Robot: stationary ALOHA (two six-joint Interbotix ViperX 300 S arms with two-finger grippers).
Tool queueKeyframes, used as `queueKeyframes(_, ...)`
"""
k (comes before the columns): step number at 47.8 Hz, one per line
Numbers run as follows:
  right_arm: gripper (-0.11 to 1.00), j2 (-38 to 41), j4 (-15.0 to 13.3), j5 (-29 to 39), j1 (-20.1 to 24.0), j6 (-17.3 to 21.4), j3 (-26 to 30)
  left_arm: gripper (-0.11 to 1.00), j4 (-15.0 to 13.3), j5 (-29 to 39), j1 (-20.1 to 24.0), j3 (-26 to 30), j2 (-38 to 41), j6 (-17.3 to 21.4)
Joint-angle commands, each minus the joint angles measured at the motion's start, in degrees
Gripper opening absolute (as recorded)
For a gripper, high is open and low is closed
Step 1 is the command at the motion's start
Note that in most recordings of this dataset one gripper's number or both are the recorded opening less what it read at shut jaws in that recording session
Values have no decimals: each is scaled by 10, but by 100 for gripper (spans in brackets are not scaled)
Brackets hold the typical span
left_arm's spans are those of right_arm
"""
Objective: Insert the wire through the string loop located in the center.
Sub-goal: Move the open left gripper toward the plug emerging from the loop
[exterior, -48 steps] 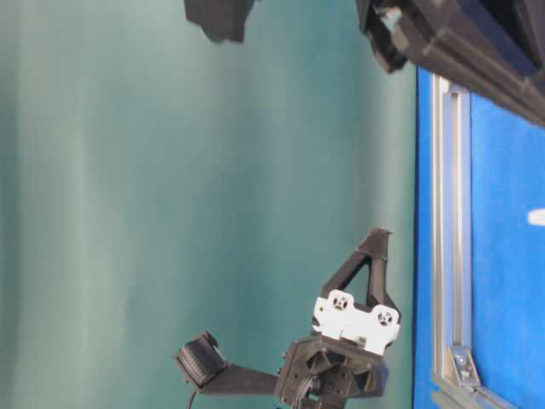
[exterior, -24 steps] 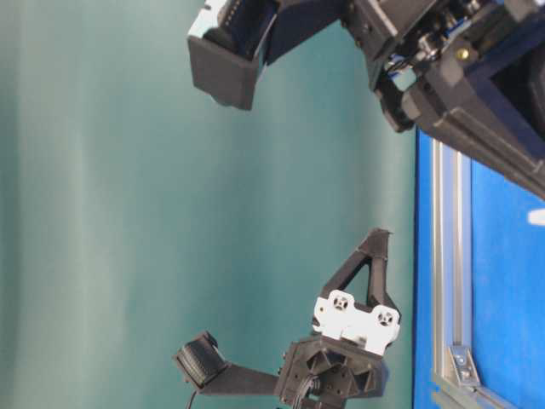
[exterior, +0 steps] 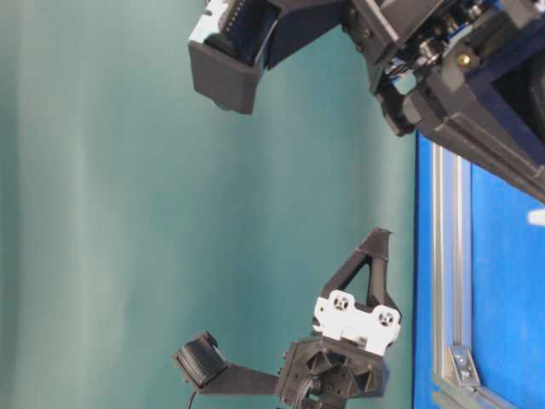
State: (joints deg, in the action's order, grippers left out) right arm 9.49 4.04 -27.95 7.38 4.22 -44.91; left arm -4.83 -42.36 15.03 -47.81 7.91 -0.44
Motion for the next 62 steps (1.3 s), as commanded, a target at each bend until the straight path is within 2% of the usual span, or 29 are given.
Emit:
queueKeyframes(1, -3, -7, 2, -3, -1, 0, 10, 0, 2, -4, -7, 4, -17, -1)
queueKeyframes(18, -3, -8, 2, -3, -1, 0, 9, 0, 2, -4, -63, -19, -30, -5)
queueKeyframes(45, -3, -8, 2, 1, 0, 0, 10, 0, 1, -4, -231, -44, -53, -7)
queueKeyframes(54, -3, -7, 2, 0, -1, 0, 10, 0, -1, -4, -258, -44, -54, -9)
queueKeyframes(62, -3, -7, 1, 0, -1, 0, 10, 0, -1, -4, -253, -45, -54, -38)
